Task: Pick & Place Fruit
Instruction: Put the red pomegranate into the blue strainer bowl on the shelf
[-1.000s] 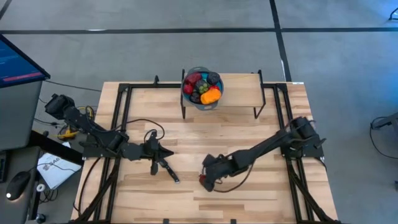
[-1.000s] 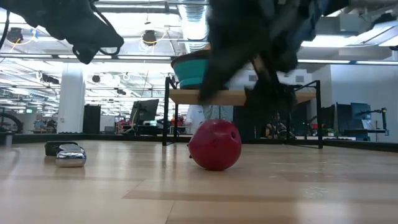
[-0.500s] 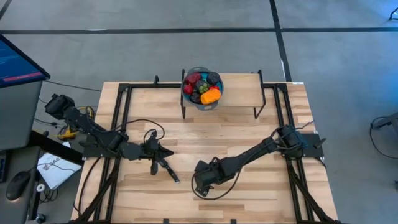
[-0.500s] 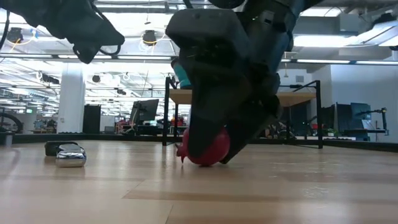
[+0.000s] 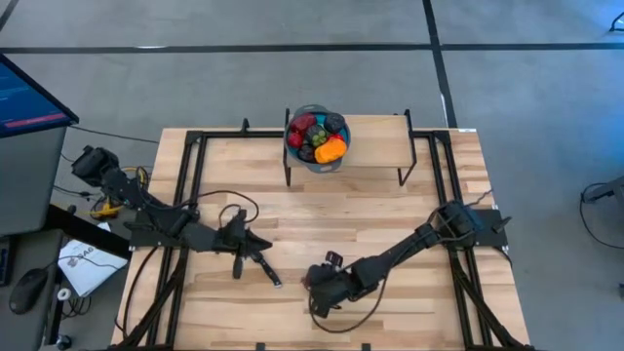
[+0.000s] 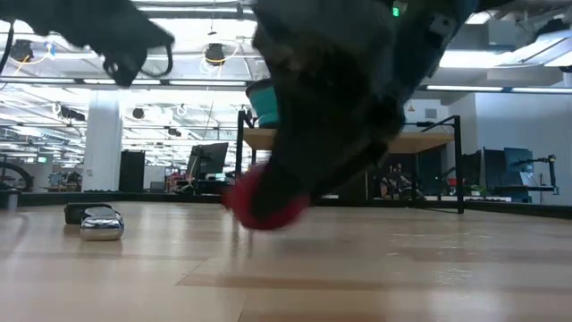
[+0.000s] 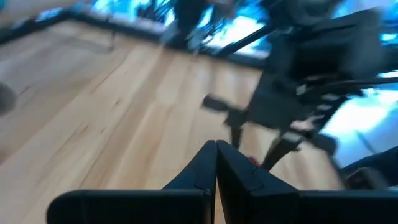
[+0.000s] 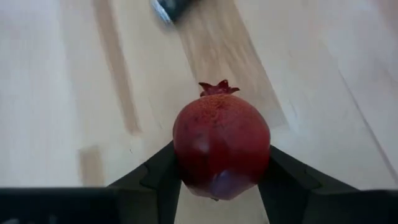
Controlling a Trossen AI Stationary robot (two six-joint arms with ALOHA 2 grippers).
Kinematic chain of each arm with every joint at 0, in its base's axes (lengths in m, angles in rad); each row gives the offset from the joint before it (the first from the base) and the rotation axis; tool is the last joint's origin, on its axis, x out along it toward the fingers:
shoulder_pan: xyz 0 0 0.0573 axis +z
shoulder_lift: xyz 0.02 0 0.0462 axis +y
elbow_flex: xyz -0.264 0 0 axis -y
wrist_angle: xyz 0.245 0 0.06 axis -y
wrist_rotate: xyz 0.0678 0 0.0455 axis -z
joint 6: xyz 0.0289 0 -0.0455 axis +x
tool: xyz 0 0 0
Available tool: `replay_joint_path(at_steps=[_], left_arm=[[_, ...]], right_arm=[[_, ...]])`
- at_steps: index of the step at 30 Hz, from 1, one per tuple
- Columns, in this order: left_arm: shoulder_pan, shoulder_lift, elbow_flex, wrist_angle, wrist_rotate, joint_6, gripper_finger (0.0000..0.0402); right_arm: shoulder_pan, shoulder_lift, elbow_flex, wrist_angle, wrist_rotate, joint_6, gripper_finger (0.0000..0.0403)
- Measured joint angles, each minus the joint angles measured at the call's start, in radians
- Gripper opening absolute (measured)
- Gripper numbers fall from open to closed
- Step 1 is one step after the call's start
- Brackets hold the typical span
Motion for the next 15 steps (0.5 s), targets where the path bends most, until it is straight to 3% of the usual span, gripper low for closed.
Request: replay_joint_path(at_steps=[3,9,12,15], left_arm=[[-0.031,0.0,0.0,0.132,0.05,0.108,0.0004],[-0.079,0.023,0.008,0.433,0.279,0.423,0.0013],[-0.094,0.066,0.054,0.457,0.329,0.523,0.0046],[-0.105,0.141,0.113,0.453,0.338,0.62,0.0104]], right_arm=[[0.025,-0.009,-0.023,0.087,0.082,-0.022,0.0179],[0.065,-0.074,-0.077,0.286,0.132,-0.193,0.0179],[0.077,-0.139,-0.084,0.345,0.126,-0.288,0.0172],[0.081,-0.21,-0.101,0.379,0.094,-0.37,0.0175]])
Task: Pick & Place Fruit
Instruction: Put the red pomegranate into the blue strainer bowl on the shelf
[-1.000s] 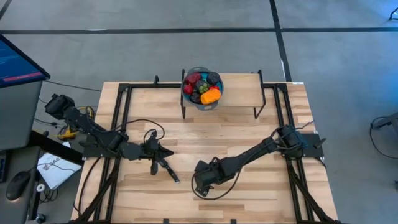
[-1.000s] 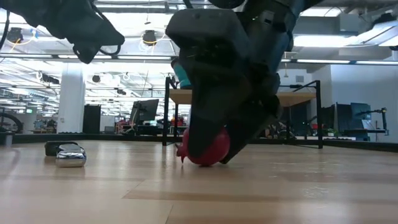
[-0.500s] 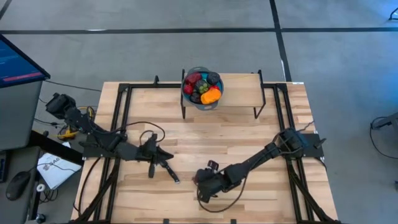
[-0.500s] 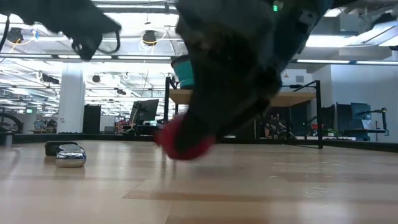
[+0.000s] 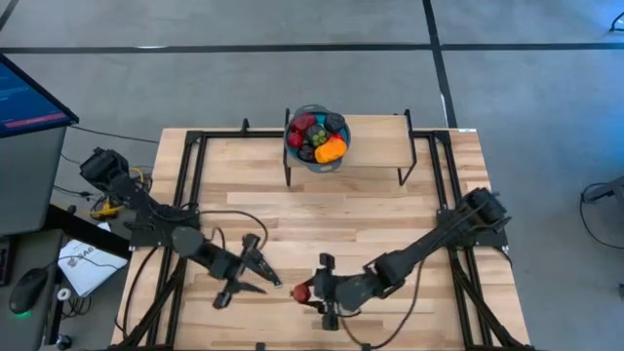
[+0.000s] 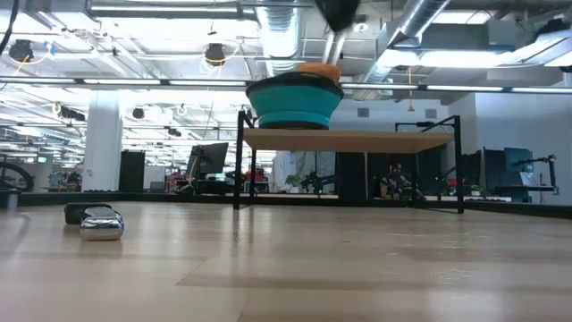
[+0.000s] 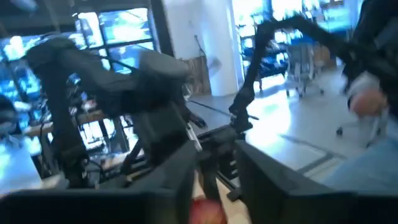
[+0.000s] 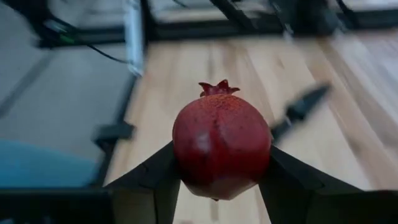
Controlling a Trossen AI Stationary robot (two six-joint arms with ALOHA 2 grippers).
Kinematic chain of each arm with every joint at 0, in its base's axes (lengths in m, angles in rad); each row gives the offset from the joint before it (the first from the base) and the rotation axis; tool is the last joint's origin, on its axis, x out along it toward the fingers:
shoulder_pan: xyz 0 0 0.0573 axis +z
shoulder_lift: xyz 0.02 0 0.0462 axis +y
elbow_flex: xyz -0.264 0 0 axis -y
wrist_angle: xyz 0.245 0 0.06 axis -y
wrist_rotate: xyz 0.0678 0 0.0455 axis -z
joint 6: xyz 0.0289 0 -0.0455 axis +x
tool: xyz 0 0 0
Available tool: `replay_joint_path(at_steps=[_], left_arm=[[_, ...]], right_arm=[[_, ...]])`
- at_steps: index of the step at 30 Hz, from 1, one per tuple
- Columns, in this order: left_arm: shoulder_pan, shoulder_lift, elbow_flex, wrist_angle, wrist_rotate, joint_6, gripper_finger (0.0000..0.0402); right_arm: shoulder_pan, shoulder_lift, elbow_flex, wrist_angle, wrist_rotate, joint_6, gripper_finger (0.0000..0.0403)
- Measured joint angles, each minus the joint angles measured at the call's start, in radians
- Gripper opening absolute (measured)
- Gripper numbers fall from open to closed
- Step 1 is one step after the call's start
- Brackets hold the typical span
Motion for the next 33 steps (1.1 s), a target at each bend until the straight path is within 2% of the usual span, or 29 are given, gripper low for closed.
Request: replay_joint_path(at_steps=[3,7,12,19,25,33], left_arm=[[-0.001,0.078,0.069,0.001,0.02,0.103,0.0177],[-0.001,0.159,0.151,0.001,0.025,0.18,0.0266],[-0.001,0.268,0.241,-0.002,0.054,0.255,0.0324],[-0.009,0.326,0.282,-0.043,0.047,0.286,0.0331],[-0.009,0.33,0.282,-0.07,-0.097,0.295,0.0313],[-0.006,0.329,0.282,-0.07,-0.116,0.34,0.0283]], right_arm=[[-0.006,-0.07,-0.028,0.075,-0.102,-0.059,0.0184],[-0.025,-0.114,-0.042,0.15,-0.296,-0.093,0.0185],[-0.055,-0.111,-0.042,0.273,-0.448,-0.131,0.0179],[-0.112,-0.109,-0.043,0.258,-0.469,-0.124,0.019],[-0.127,-0.108,-0.043,0.262,-0.501,-0.112,0.0186],[-0.135,-0.108,-0.043,0.264,-0.501,-0.092,0.0195]])
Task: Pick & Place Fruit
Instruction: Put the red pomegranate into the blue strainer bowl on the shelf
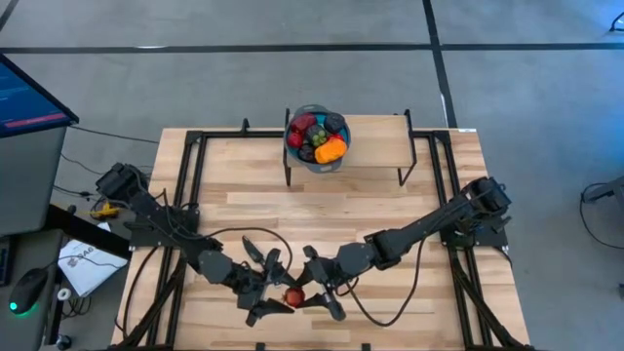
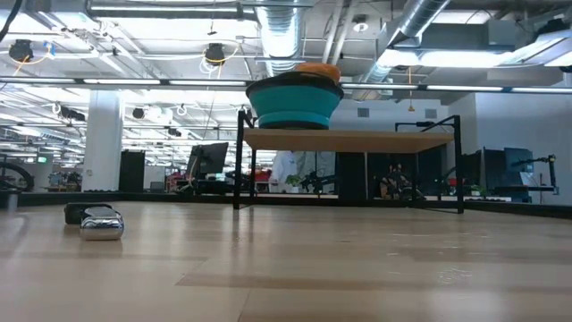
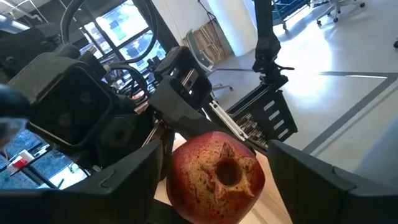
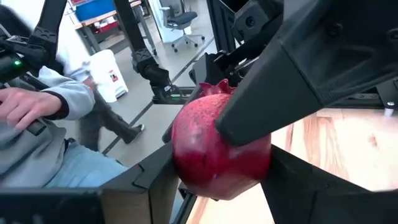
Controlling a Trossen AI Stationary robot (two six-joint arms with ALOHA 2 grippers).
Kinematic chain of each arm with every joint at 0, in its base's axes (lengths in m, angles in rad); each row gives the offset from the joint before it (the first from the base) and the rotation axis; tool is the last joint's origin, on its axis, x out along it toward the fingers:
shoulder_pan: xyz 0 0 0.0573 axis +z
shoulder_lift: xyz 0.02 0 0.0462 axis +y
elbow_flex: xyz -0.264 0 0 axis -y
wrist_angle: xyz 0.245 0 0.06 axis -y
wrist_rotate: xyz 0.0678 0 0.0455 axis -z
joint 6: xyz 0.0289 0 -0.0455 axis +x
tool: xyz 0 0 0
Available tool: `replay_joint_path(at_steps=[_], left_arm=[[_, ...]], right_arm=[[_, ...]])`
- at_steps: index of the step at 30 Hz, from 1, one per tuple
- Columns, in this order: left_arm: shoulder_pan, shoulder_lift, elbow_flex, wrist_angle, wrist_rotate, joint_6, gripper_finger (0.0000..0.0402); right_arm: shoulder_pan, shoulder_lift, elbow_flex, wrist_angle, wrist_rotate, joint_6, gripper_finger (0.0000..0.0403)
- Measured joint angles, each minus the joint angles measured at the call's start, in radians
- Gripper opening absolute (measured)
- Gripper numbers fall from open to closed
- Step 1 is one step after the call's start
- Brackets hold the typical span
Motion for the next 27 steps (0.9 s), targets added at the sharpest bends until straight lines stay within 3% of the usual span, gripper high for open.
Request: replay_joint_path(at_steps=[15,20,27], left_arm=[[0.0,0.0,0.0,-0.001,-0.01,-0.007,0.0184],[-0.005,-0.003,0.0,-0.051,-0.06,-0.057,0.0189],[-0.05,-0.047,0.001,-0.181,-0.238,-0.141,0.0185]], right_arm=[[-0.017,0.0,0.0,0.001,-0.002,0.025,0.0214],[-0.031,0.0,0.002,-0.073,-0.002,0.1,0.0253],[-0.038,0.002,0.0,-0.267,0.022,0.104,0.0324]])
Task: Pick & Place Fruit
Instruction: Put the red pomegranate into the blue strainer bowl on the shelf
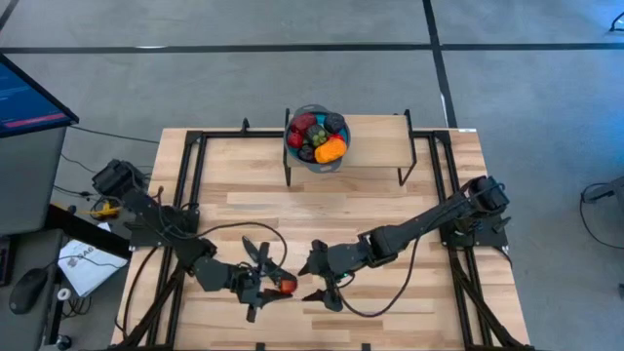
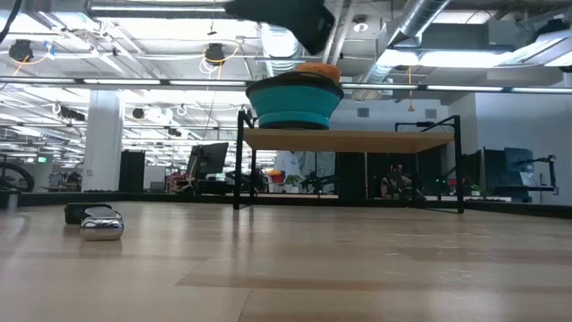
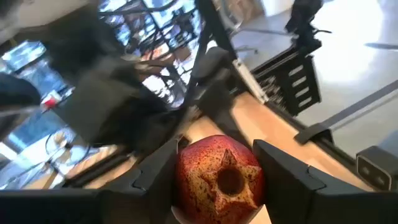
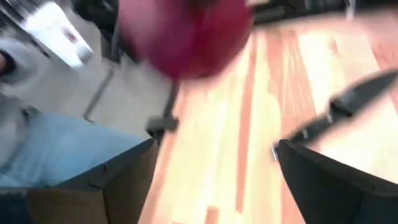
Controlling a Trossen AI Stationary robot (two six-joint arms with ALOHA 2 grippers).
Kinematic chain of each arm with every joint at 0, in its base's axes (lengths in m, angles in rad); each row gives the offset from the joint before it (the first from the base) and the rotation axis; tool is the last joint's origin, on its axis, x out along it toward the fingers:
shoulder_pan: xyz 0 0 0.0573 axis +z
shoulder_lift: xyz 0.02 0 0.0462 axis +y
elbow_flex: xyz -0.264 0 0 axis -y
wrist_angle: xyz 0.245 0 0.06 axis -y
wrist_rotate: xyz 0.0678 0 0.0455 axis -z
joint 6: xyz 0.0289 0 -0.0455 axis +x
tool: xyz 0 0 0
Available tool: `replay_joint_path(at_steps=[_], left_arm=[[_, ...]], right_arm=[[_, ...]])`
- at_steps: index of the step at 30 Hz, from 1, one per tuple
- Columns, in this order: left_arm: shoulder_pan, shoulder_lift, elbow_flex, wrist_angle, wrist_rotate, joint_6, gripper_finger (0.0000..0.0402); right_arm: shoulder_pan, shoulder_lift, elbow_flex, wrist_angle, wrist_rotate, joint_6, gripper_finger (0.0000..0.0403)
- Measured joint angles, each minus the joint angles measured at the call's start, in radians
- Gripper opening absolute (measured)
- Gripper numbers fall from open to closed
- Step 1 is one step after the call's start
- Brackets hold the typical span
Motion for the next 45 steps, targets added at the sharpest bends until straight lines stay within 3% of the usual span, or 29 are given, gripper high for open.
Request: replay_joint_path(at_steps=[3,11,15,19,21,25,29,36,41,45], left_arm=[[-0.018,-0.029,-0.001,-0.072,-0.065,-0.043,0.0187],[-0.023,-0.16,-0.001,-0.22,-0.273,-0.222,0.0189],[0.019,-0.23,-0.001,-0.256,-0.345,-0.361,0.0188],[0.137,-0.296,-0.001,-0.271,-0.332,-0.44,0.0189],[0.233,-0.321,0.009,-0.274,-0.264,-0.42,0.019],[0.474,-0.323,0.098,-0.308,-0.011,-0.409,0.0191],[0.696,-0.286,0.185,-0.381,0.113,-0.407,0.0192],[1.03,-0.182,0.238,-0.337,0.328,-0.463,0.0199],[1.164,-0.02,0.303,-0.172,0.521,-0.573,0.0199],[1.183,0.1,0.392,-0.157,0.555,-0.568,0.0199]], right_arm=[[0.013,-0.001,0.0,-0.066,0.08,0.0,0.0341],[0.083,-0.002,-0.015,-0.287,0.475,0.108,0.0339],[0.124,-0.003,-0.138,-0.246,0.536,0.255,0.0321],[0.144,-0.002,-0.309,-0.006,0.576,0.413,0.0307],[0.15,-0.002,-0.383,0.134,0.606,0.453,0.0304],[0.154,-0.002,-0.45,0.327,0.639,0.454,0.0302],[0.142,-0.002,-0.442,0.389,0.642,0.396,0.0302],[0.107,-0.002,-0.422,0.407,0.642,0.343,0.0302],[0.092,-0.002,-0.417,0.407,0.637,0.339,0.0302],[0.091,-0.002,-0.417,0.407,0.636,0.34,0.0302]])
